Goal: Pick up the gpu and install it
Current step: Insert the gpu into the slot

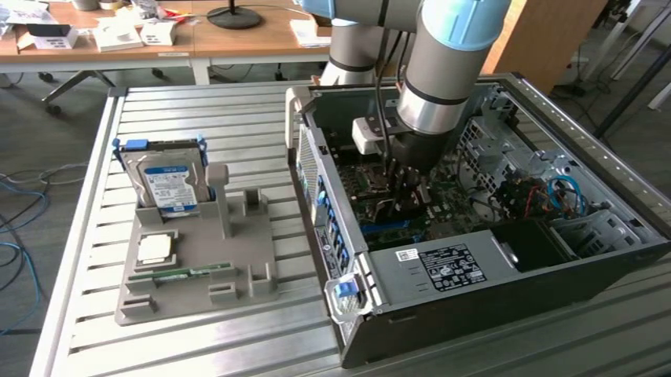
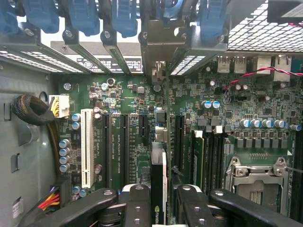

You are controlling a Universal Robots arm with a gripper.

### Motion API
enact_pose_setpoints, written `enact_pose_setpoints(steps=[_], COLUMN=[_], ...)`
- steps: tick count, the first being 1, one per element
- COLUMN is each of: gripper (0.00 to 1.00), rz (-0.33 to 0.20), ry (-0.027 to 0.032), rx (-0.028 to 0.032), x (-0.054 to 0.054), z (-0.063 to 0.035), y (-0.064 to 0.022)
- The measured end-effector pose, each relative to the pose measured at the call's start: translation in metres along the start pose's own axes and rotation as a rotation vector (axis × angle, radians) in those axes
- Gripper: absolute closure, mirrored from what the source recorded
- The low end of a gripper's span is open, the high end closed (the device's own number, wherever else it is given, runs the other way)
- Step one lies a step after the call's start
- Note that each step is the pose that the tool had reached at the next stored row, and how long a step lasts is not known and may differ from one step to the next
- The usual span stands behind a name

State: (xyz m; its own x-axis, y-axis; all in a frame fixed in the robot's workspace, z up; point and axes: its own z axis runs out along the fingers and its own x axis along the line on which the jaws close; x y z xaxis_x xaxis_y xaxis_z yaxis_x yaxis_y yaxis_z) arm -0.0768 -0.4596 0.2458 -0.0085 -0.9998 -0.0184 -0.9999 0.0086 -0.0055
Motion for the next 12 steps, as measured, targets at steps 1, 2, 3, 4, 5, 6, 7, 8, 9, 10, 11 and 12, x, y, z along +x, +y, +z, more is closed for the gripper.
enact_pose_setpoints(steps=[1,2,3,4,5,6,7,8,9,10,11,12], gripper=[0.74,0.74,0.74,0.74,0.74,0.74,0.74,0.74,0.74,0.74,0.74,0.74], rz=[0.0,0.0,0.0,0.0,0.0,0.0,0.0,0.0,0.0,0.0,0.0,0.0], ry=[0.0,0.0,0.0,0.0,0.0,0.0,0.0,0.0,0.0,0.0,0.0,0.0], rx=[0.0,0.0,0.0,0.0,0.0,0.0,0.0,0.0,0.0,0.0,0.0,0.0], x=[0.0,0.0,0.0,0.0,0.0,0.0,0.0,0.0,0.0,0.0,0.0,0.0], z=[0.0,0.0,0.0,0.0,0.0,0.0,0.0,0.0,0.0,0.0,0.0,0.0], y=[0.0,0.0,0.0,0.0,0.0,0.0,0.0,0.0,0.0,0.0,0.0,0.0])
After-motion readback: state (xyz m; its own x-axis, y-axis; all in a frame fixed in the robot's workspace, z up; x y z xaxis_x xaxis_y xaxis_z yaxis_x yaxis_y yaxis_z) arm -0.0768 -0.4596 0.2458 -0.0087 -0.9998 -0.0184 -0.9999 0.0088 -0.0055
